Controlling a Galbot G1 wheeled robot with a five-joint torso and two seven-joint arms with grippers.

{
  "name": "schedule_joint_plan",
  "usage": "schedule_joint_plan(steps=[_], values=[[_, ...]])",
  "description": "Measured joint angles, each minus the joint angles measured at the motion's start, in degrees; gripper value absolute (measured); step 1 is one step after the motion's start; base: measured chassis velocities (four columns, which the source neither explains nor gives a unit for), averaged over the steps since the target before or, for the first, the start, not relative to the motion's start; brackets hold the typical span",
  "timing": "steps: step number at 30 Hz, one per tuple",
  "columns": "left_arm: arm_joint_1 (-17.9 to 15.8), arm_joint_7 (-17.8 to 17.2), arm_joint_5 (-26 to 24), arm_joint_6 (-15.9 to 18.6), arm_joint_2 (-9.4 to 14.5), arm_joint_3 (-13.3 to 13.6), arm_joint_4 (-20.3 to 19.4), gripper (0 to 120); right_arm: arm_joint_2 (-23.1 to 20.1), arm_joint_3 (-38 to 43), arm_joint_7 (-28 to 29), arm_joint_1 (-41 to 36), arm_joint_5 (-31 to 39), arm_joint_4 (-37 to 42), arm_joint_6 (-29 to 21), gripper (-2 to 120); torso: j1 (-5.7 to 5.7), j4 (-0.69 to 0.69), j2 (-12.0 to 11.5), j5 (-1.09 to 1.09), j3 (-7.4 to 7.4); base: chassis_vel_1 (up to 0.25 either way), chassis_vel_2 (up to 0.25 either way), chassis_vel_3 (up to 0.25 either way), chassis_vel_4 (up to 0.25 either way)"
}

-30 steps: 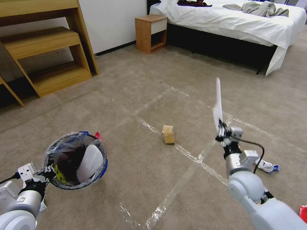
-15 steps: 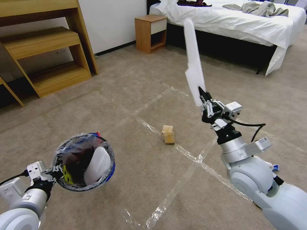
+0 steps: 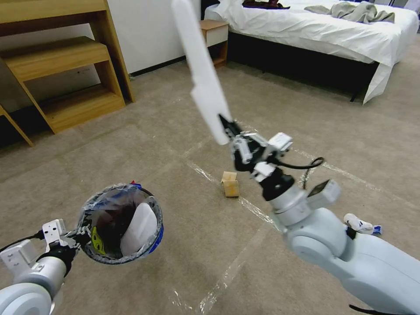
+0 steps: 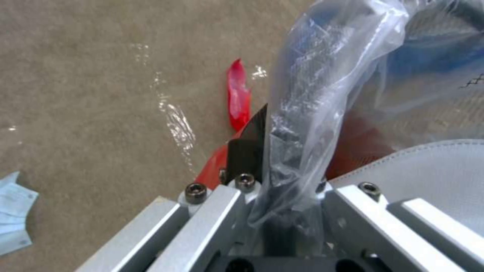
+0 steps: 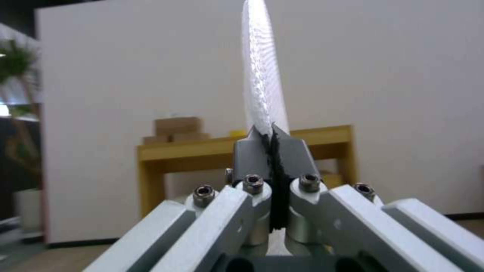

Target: Pick up the trash bin and place the garbage on the floor into it.

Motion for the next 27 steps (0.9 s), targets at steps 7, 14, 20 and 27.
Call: schedule_joint_plan(steps=[7,14,20,27], values=[[-1.21,-2.73,-7.97,3.07,3.16,-0.56,-0.26,1,5.61,-11.36,-0.84,8.44,0.47,-4.41,0.70,0,0.00,-0.01,0.00,0.01,0.00,0.000,0.000,0.000,0.000],[-2.79,-5.49,-14.16,4.56,5.81,-1.16,-0.08,1,12.33,-22.25,-0.16,17.23,0.98,-10.61,0.80,0,0.00,-0.02,0.00,-0.01,0.00,0.000,0.000,0.000,0.000],[-2.81,-5.76,-15.03,4.59,6.61,-1.58,-0.01,1,16.79,-27.50,-0.09,20.10,0.97,-14.95,0.97,0,0.00,0.00,0.00,0.00,0.00,0.000,0.000,0.000,0.000],[-2.87,-5.91,-15.29,4.55,6.66,-1.66,-0.30,1,20.88,-31.76,0.46,19.97,0.73,-17.98,0.97,0,0.00,0.00,0.00,0.00,0.00,0.000,0.000,0.000,0.000]])
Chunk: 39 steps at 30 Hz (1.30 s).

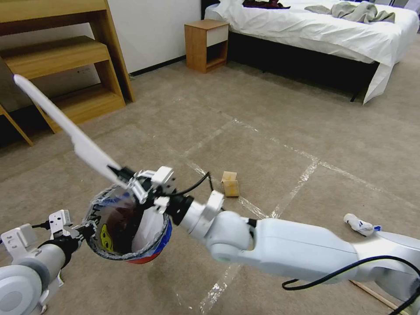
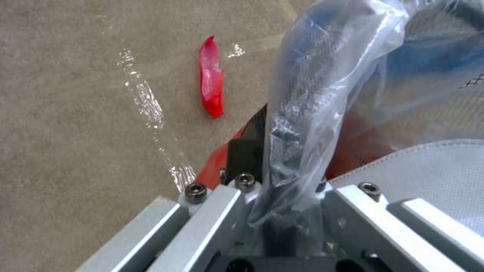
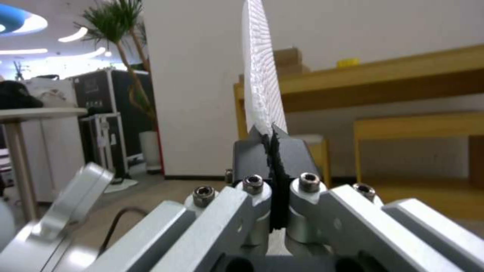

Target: Pick up the trash bin and place the garbage on the floor into it.

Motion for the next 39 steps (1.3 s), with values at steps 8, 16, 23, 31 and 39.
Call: schedule_joint_plan(steps=[8,16,23,31,39], values=[[-0.07,-0.08,-0.12,-0.22,-0.02,-0.19,-0.42,1,-0.64,-1.19,0.03,-2.82,-1.94,-1.27,0.00,0,0.00,-0.01,0.00,0.01,0.00,0.000,0.000,0.000,0.000],[0.16,-0.24,-0.26,-0.33,-0.09,-0.35,-1.25,1,-2.69,-1.19,-0.02,-6.80,-4.23,-2.23,0.00,0,0.00,-0.01,0.00,0.01,0.00,0.000,0.000,0.000,0.000],[0.50,-0.25,-0.30,-0.46,-0.27,-0.56,-1.74,1,-3.06,-1.06,-0.39,-9.08,-6.17,-4.10,0.55,0,0.00,0.00,0.00,0.01,0.00,0.000,0.000,0.000,0.000],[0.49,-0.27,-0.29,-0.66,-0.54,-0.62,-2.04,1,-2.48,-1.44,-0.22,-9.69,-7.13,-4.93,0.60,0,0.00,0.00,0.00,0.01,0.00,0.000,0.000,0.000,0.000],[0.27,-0.28,-0.19,-0.75,-0.85,-0.56,-2.07,1,-1.84,-2.25,0.34,-9.84,-7.85,-5.65,0.38,0,0.00,0.00,0.00,0.01,0.00,0.000,0.000,0.000,0.000]])
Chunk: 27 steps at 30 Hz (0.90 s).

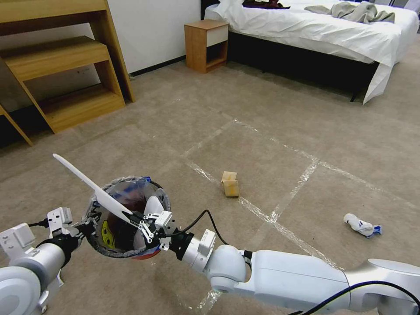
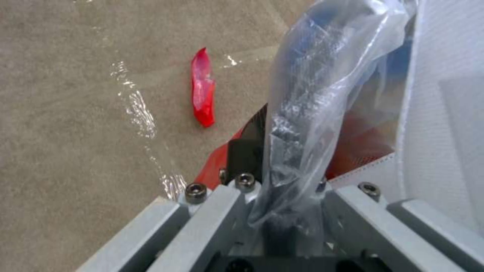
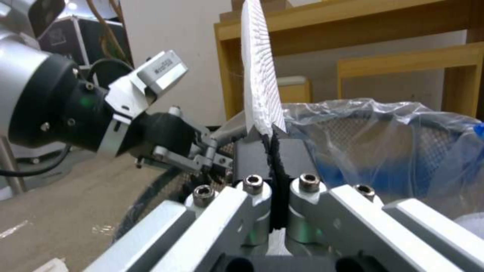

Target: Pick up the trash bin and place the garbage on the floor into it.

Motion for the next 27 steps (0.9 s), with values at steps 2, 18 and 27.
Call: schedule_joint_plan(steps=[2,18,27], values=[[-0.04,0.00,0.00,-0.01,-0.01,0.00,-0.01,1,0.04,-0.06,0.26,-0.12,-0.22,-0.13,-0.11,0,0.00,0.00,0.00,0.00,0.00,0.000,0.000,0.000,0.000],[-0.19,-0.01,0.04,-0.07,-0.19,0.14,-0.10,1,0.49,-0.29,0.51,-1.11,-1.90,-2.52,-0.26,42,0.00,0.00,0.00,0.00,0.00,0.000,0.000,0.000,0.000],[-0.05,0.06,0.24,-0.41,-0.25,0.13,0.00,1,0.45,0.01,0.43,-1.63,-2.49,-2.91,-0.12,78,0.00,0.00,0.00,0.00,0.00,0.000,0.000,0.000,0.000]])
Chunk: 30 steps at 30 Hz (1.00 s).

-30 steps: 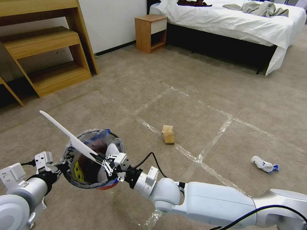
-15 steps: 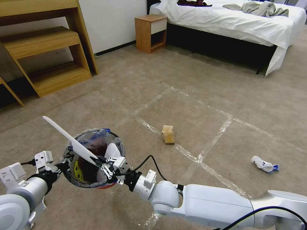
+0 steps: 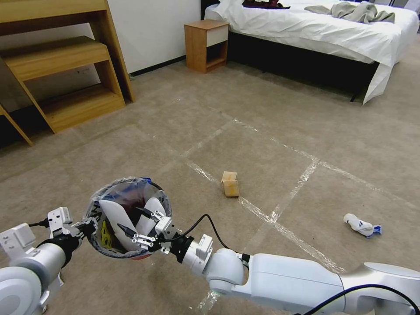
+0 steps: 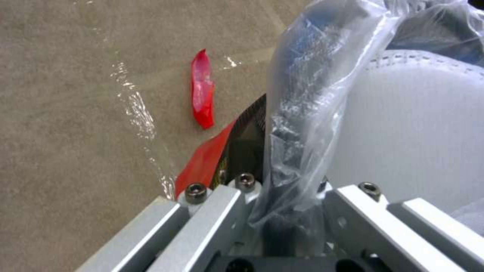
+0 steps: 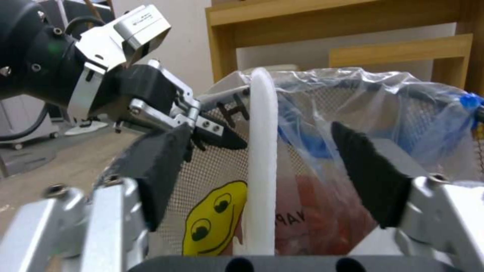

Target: Pick up the trash bin and place the garbage on the floor into it.

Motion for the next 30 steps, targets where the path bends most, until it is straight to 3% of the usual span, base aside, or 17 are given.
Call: schedule_joint_plan(steps=[17,30], values=[[-0.23,0.28,1.19,-0.13,-0.33,0.41,1.02,1,-2.61,4.80,0.31,0.67,2.25,3.64,-0.31,87,0.00,0.00,0.00,0.00,0.00,0.000,0.000,0.000,0.000],[-0.14,0.97,3.14,-0.32,-0.95,0.38,1.72,1,-4.25,16.88,0.82,-0.20,7.35,8.75,-1.98,97,0.00,0.00,0.00,0.00,0.00,0.000,0.000,0.000,0.000]])
